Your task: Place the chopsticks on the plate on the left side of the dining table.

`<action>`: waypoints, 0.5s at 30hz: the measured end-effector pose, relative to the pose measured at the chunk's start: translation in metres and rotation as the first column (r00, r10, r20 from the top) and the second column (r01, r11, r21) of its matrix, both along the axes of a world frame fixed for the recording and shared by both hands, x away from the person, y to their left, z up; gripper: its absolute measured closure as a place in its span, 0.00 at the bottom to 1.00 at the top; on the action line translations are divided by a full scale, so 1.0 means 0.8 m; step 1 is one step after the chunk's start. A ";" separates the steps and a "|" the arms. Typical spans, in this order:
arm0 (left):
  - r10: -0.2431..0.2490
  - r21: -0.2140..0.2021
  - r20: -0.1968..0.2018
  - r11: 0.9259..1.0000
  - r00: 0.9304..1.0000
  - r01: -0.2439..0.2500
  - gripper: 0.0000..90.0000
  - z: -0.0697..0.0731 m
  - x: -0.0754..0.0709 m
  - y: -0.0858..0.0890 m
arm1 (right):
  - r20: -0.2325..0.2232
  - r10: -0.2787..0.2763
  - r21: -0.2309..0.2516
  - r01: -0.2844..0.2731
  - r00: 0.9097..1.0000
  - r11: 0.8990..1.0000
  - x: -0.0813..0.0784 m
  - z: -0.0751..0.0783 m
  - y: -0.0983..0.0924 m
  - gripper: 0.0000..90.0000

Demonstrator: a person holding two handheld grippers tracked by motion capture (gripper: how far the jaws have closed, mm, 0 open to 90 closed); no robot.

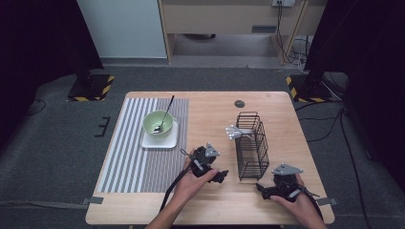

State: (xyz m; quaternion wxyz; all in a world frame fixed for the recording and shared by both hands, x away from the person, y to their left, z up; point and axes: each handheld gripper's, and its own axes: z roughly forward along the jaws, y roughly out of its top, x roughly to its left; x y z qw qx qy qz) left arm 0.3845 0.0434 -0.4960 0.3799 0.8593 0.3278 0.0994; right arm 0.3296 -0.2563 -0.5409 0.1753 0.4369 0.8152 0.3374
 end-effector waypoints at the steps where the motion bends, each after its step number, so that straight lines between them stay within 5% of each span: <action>1: 0.001 0.003 0.008 1.000 1.000 -0.001 0.04 0.007 0.003 0.001 | 0.000 0.001 0.000 -0.001 1.000 1.000 0.000 0.000 0.000 0.00; 15: -0.012 -0.016 0.017 1.000 1.000 0.012 0.05 0.051 0.016 0.000 | 0.000 -0.004 0.000 0.004 1.000 1.000 0.000 0.000 0.001 0.00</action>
